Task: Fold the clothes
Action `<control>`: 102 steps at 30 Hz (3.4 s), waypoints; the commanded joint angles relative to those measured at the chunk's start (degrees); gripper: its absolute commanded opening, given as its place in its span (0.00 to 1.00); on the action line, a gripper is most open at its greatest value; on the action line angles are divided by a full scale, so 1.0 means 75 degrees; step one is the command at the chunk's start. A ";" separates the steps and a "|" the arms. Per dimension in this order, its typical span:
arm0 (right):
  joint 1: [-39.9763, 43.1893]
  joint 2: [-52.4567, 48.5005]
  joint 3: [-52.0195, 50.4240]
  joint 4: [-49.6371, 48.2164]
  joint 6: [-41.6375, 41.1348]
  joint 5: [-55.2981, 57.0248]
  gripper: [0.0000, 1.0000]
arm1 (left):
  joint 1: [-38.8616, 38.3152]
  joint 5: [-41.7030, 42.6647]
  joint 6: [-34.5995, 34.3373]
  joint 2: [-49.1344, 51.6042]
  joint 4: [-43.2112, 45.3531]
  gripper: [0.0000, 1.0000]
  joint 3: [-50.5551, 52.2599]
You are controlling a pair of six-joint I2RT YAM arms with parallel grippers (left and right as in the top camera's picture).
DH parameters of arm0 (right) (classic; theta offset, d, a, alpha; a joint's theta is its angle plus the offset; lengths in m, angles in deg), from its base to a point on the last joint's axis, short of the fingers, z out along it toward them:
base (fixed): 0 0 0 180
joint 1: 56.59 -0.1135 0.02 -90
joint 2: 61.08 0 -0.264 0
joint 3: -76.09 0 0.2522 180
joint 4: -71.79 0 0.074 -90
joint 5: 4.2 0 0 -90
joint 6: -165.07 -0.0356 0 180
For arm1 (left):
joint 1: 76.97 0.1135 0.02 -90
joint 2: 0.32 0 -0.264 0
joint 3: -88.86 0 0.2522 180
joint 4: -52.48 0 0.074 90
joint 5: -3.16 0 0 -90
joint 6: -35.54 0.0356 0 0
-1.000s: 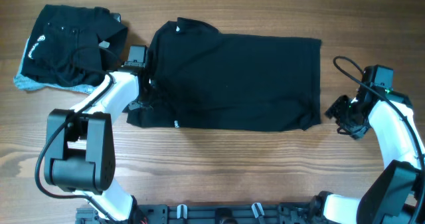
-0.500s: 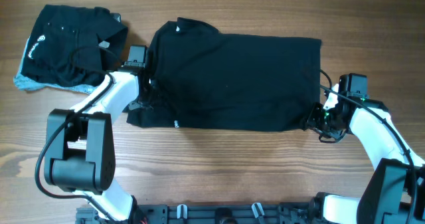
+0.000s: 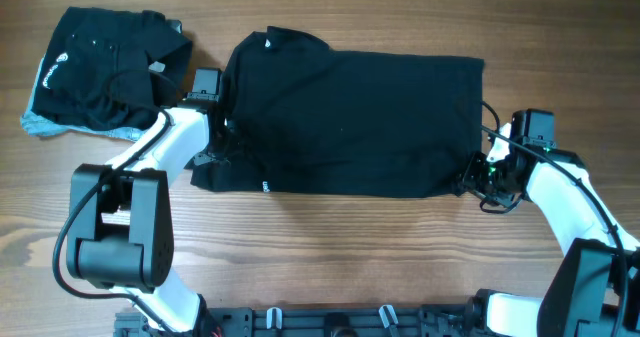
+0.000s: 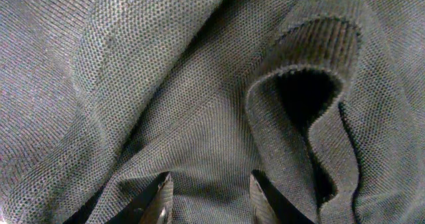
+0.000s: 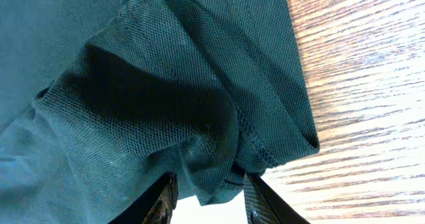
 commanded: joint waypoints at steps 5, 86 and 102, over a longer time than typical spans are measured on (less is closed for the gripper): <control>-0.0017 -0.0058 -0.0455 -0.0886 -0.0350 -0.0676 0.13 | 0.0070 -0.0128 0.0096 -0.0015 0.0023 0.38 -0.0044; 0.0530 0.0076 0.0545 -0.3343 -0.0265 -0.0866 0.58 | 0.0070 -0.0131 0.0102 -0.0015 0.0178 0.43 -0.0044; 0.0393 0.0070 0.0513 -0.1737 0.0052 -0.0804 0.45 | 0.0070 -0.0128 0.0099 -0.0015 0.0187 0.43 -0.0044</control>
